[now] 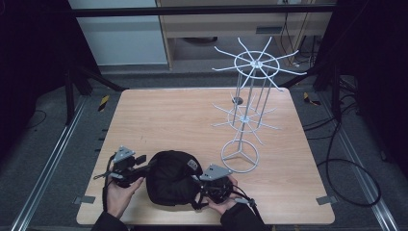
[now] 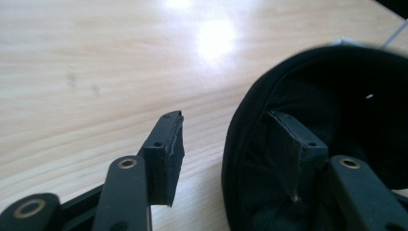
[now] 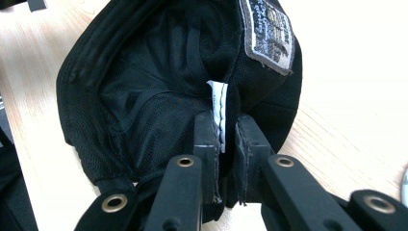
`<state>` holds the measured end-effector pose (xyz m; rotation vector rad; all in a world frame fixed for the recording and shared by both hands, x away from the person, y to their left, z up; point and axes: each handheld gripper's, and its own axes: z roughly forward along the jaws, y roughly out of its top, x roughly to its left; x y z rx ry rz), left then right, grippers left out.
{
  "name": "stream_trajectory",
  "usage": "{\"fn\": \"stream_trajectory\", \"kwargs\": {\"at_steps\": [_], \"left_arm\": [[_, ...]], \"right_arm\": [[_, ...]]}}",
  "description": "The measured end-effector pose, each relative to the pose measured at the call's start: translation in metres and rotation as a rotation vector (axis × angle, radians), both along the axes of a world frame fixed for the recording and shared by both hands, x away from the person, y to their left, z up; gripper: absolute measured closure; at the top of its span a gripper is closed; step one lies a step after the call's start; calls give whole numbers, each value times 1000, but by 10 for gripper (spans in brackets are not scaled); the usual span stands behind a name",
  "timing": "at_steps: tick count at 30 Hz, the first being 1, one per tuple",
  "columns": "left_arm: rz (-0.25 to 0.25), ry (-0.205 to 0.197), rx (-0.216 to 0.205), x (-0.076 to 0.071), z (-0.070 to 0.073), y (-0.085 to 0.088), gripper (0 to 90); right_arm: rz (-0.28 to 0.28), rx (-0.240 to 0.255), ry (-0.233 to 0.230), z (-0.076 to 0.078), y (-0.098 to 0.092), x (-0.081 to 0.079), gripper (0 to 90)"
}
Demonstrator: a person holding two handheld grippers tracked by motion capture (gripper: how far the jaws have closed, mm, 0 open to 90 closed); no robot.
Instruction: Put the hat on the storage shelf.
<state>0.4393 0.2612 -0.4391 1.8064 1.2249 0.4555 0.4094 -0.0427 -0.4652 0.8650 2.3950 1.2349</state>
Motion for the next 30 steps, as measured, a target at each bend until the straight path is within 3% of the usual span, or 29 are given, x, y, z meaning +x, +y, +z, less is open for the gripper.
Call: {"fn": "stream_trajectory", "kwargs": {"at_steps": [1,3,5,6,7,8,10,13,15,18,22,30], "left_arm": [[3,-29,-17,-10,9,3,455],[-21,-46,-26,-17,14,-1,457],[-38,-46,-34,-19,15,-6,461],[-82,-45,-40,-22,14,-19,460],[-82,-45,-40,-22,14,-19,459],[-114,-37,-40,-23,12,-32,452],[-126,-34,-48,-23,12,-37,438],[-148,-25,-77,-21,9,-49,410],[-169,-21,-126,-18,8,-59,393],[-179,-27,-138,-15,8,-67,344],[-178,-2,-121,-11,6,-81,298],[-168,29,-120,-6,3,-90,246]], "right_arm": [[-2,0,0,0,0,0,812],[-4,-1,3,-1,1,0,809],[-3,1,3,-1,2,-1,806],[3,4,0,-1,2,-1,800],[3,4,0,-1,2,-1,800],[8,12,0,-1,1,-2,798],[13,25,4,-1,1,-2,796],[18,31,5,-1,1,-2,796],[26,32,0,-2,3,-3,790],[34,31,-5,-2,5,-4,786],[42,32,-9,-2,5,-4,782],[76,25,-8,-5,7,-4,798]]}}
